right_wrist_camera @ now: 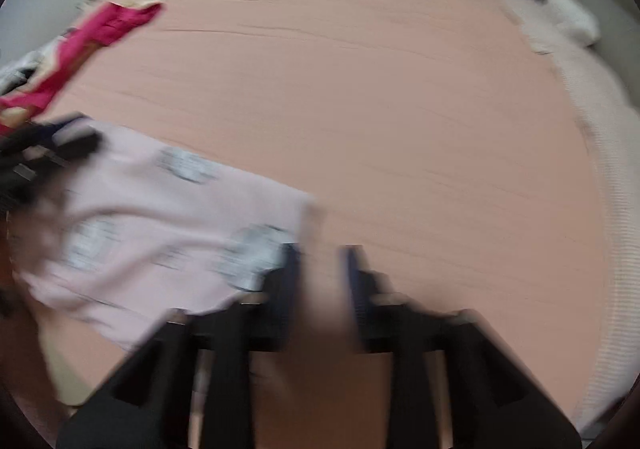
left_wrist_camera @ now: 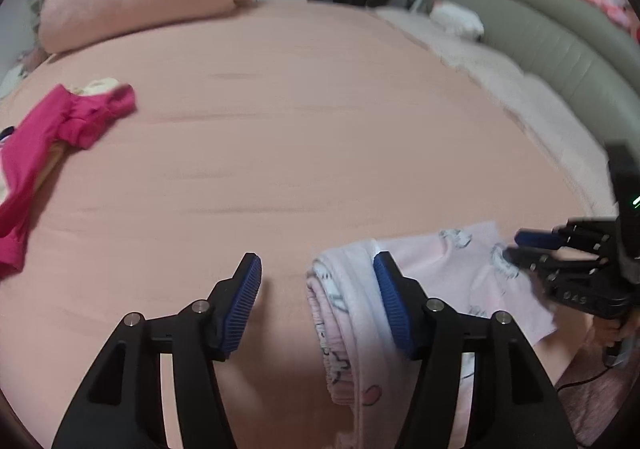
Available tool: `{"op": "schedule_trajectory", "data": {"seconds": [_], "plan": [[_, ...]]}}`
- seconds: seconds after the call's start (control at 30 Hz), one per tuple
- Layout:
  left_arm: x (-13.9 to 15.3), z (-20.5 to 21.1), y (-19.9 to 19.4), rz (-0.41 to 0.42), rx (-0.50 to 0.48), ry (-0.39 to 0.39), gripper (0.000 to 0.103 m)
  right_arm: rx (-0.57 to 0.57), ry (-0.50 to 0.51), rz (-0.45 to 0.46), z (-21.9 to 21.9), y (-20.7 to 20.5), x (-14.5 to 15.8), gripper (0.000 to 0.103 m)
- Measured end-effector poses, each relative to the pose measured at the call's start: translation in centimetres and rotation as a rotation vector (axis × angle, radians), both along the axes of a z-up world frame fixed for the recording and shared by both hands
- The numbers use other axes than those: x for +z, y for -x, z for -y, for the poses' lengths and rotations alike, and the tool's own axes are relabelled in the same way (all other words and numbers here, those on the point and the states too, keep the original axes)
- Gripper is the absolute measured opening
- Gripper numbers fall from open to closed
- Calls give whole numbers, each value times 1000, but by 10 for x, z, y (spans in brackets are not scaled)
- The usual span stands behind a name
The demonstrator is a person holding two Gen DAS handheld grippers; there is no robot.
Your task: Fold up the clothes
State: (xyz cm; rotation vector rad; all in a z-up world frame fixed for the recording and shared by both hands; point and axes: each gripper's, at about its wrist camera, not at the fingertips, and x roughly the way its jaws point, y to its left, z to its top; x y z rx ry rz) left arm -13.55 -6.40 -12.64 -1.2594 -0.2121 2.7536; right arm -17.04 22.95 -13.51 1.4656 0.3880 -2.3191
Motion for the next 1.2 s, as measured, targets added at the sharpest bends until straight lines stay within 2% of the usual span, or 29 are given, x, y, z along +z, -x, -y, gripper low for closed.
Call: {"op": "schedule_trajectory", "data": {"seconds": [0.07, 0.13, 0.17, 0.23, 0.3, 0.37, 0.43, 0.5, 0.53, 0.57, 0.63, 0.7, 0.83, 0.9, 0.93, 0.97, 1.0, 1.03, 1.07, 1.13, 1.2], "plan": [[16, -2, -12, -42, -9, -32, 58, -40, 113, 24, -19, 0, 9, 28], [24, -22, -17, -52, -91, -43, 57, -8, 191, 26, -13, -6, 20, 30], [24, -40, -17, -49, -147, -1, 54, 21, 224, 24, -6, -10, 26, 30], [11, -70, -16, -12, -220, 140, 47, 95, 267, 44, 14, -18, 31, 30], [-7, -83, -12, 37, -226, 284, 31, 144, 187, 62, 37, -23, 21, 26], [-10, -74, -12, 37, -205, 330, 18, 171, 99, 41, 48, -26, 7, 25], [1, -55, -17, 38, -152, 313, 18, 158, 73, 25, 45, -25, 7, 25], [7, -33, -22, 47, -75, 305, 33, 125, 61, 20, 32, -21, 10, 26], [9, -22, -24, 54, -33, 302, 33, 110, 66, 19, 25, -18, 12, 27], [10, -11, -25, 63, 0, 286, 33, 93, 91, 21, 19, -14, 16, 29], [13, 2, -25, 53, 22, 186, 33, 51, 169, 23, 2, -6, 24, 32], [20, 5, -23, 26, 12, 89, 34, 23, 194, 19, -4, 6, 26, 35], [22, -20, -7, 34, -89, 74, 34, -21, 188, 17, -8, 30, 22, 40], [11, -23, 8, 93, -105, 64, 37, -43, 209, 49, -14, 36, 17, 53], [4, -21, 16, 131, -105, 52, 39, -55, 236, 80, -17, 39, 12, 57], [-4, -17, 22, 175, -95, 22, 50, -66, 263, 112, -20, 42, 7, 62], [-10, -12, 26, 220, -79, -20, 66, -77, 290, 143, -23, 46, 3, 66], [-17, -5, 27, 261, -62, -74, 70, -88, 316, 174, -27, 49, -2, 70], [-24, 4, 28, 297, -42, -143, 72, -84, 334, 193, -29, 46, -3, 77], [-31, 16, 21, 312, -25, -245, 72, -42, 344, 213, -27, 32, -1, 77], [-35, 19, 11, 301, -39, -305, 70, 18, 340, 234, -18, 26, -4, 76]]}}
